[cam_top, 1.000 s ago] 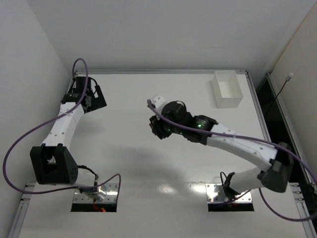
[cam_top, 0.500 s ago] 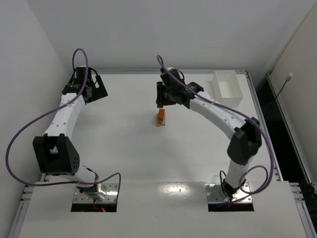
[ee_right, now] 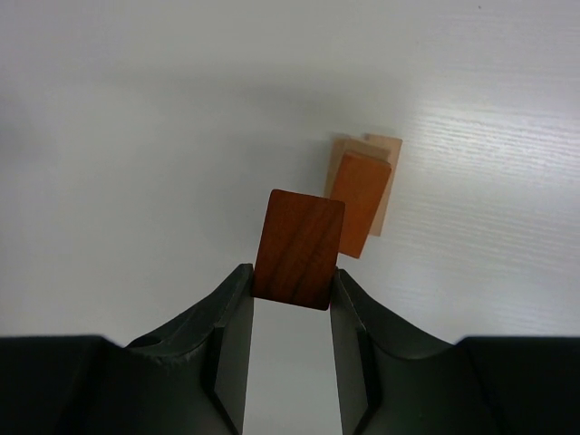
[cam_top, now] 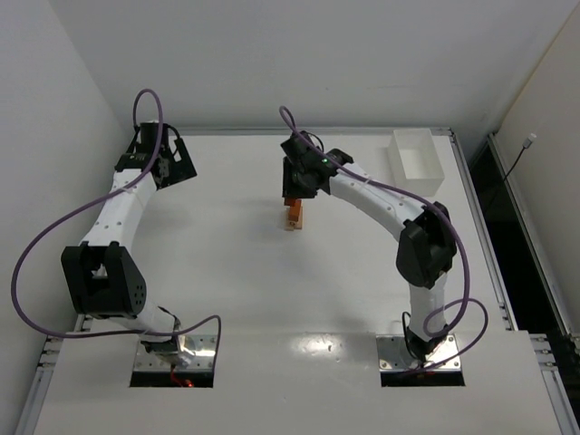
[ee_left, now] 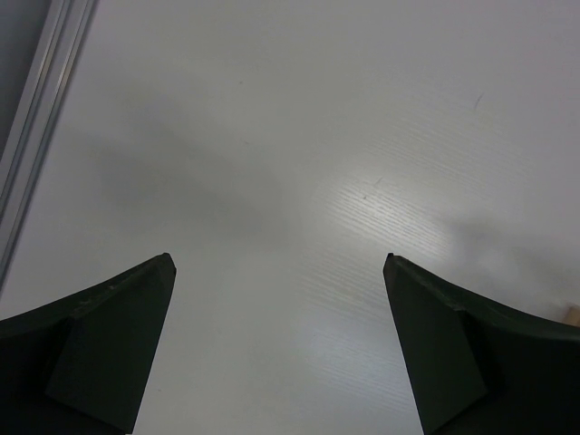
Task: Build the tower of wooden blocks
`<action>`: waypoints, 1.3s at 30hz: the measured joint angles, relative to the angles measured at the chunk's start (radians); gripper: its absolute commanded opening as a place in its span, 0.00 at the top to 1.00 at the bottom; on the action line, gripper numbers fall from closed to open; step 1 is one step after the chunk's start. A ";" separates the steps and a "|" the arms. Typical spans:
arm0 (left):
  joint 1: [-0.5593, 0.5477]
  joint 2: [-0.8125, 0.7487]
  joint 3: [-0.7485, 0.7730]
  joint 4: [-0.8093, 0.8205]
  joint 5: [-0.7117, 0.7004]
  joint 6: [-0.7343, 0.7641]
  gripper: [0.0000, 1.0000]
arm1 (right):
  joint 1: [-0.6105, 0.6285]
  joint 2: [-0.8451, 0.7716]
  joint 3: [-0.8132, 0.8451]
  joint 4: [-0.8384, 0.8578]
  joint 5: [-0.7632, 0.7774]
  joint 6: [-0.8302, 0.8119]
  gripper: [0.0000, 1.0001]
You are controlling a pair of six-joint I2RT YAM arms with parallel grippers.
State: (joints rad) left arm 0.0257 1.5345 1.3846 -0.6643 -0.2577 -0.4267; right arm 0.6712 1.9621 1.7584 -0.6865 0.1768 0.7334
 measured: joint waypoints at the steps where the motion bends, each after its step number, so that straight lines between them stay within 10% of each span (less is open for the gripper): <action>1: 0.000 0.000 0.000 0.000 0.000 0.000 0.01 | 0.000 0.002 -0.014 -0.003 0.003 0.003 1.00; 39: 0.000 0.073 -0.002 0.000 0.041 -0.003 0.01 | -0.041 0.072 -0.063 0.034 0.028 -0.027 1.00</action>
State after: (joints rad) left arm 0.0257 1.6077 1.3830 -0.6640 -0.2169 -0.4301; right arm 0.6304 2.0342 1.6951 -0.6525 0.2050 0.7059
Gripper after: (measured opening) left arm 0.992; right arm 0.314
